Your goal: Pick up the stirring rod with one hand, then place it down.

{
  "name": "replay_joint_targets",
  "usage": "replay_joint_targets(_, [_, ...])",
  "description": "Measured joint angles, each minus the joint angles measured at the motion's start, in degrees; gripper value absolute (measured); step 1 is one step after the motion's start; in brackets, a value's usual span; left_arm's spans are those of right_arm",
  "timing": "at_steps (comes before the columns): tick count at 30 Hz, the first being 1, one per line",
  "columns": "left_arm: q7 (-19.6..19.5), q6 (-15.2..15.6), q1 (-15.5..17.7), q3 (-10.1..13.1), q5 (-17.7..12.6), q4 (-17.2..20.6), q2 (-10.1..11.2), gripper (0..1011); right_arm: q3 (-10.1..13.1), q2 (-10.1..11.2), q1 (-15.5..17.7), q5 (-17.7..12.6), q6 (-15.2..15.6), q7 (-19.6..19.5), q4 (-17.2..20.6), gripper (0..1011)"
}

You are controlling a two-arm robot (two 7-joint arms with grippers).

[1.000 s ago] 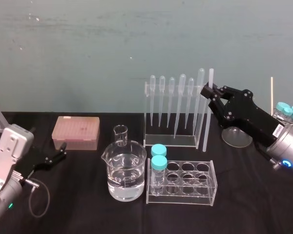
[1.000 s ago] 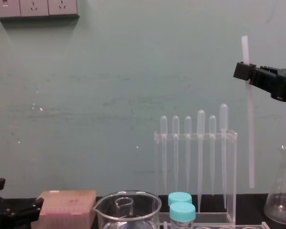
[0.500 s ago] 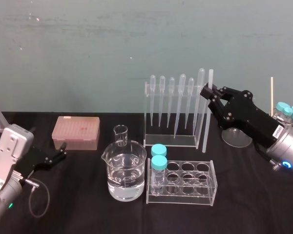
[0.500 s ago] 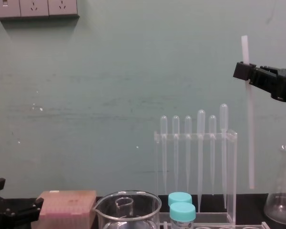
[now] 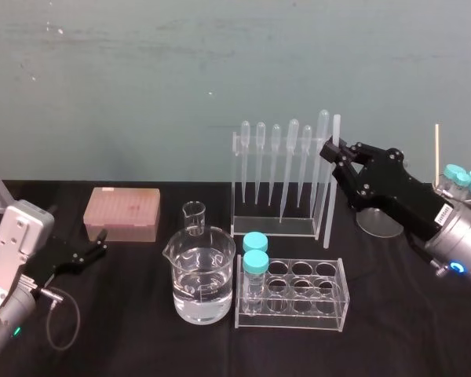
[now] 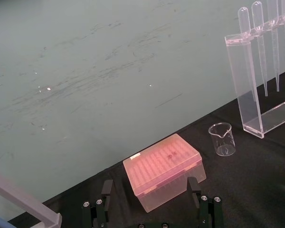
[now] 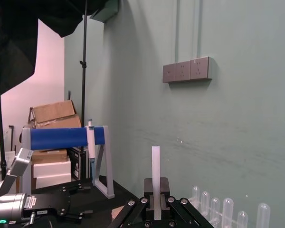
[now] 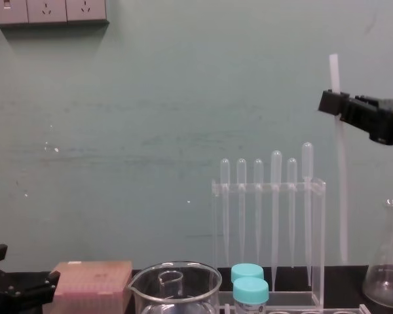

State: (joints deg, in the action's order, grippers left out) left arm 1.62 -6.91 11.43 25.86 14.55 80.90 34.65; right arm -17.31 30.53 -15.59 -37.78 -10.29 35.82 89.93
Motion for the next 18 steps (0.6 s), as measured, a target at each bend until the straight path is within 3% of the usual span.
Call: replay_joint_targets(18, [0.0, 0.0, 0.0, 0.0, 0.0, 0.0, 0.0, 1000, -2.63, -5.66, -2.18, 4.06, -7.73, 2.89, -11.66, 69])
